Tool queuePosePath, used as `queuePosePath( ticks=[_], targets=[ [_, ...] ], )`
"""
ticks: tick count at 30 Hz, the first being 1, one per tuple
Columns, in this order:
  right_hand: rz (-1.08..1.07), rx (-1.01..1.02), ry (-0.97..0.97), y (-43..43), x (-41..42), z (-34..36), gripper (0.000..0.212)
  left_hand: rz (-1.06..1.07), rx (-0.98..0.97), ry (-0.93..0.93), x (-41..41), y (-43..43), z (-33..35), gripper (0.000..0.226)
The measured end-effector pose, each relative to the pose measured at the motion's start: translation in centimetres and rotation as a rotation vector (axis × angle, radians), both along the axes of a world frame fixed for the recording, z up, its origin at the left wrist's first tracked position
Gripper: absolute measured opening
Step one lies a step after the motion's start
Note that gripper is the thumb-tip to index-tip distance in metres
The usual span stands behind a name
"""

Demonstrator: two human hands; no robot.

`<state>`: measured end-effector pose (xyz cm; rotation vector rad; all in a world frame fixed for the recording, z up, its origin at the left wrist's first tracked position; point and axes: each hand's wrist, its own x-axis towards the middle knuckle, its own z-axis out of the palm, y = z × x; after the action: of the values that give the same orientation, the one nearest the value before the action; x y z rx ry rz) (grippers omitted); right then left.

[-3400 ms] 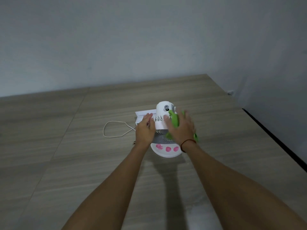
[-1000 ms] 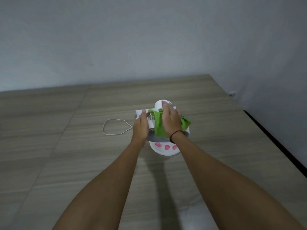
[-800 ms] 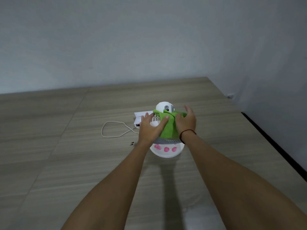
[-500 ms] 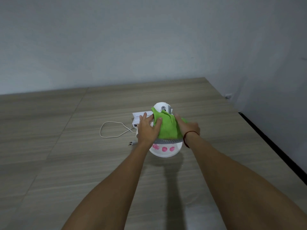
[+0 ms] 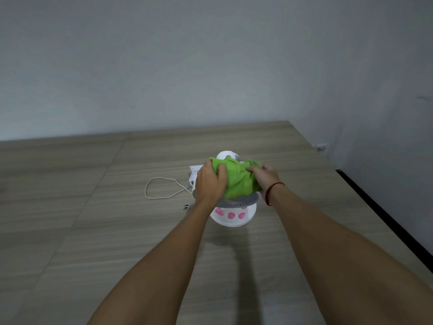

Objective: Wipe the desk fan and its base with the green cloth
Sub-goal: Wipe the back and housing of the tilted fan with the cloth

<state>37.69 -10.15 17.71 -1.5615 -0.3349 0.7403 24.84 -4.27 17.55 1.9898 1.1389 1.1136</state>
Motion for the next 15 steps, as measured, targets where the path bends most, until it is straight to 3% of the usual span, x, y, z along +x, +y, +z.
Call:
queuePosePath(
  ticks=[4, 8, 10, 15],
  targets=[
    [0.057, 0.122, 0.103, 0.3, -1.3, 2.1, 0.009, -0.005, -0.246, -0.21, -0.3, 0.2, 1.6, 0.014],
    [0.164, 0.288, 0.279, 0.6, -3.9, 3.5, 0.034, -0.042, -0.599, -0.422, -1.4, 0.8, 1.9, 0.042],
    [0.209, 0.318, 0.316, 0.6, -5.4, 3.3, 0.037, -0.11, -0.72, -0.49, -2.5, 1.1, 1.5, 0.043],
    [0.259, 0.142, 0.283, 0.1, -7.8, 0.0, 0.043, -0.057, -0.614, -0.37, -6.1, 1.2, -1.4, 0.014]
  ],
)
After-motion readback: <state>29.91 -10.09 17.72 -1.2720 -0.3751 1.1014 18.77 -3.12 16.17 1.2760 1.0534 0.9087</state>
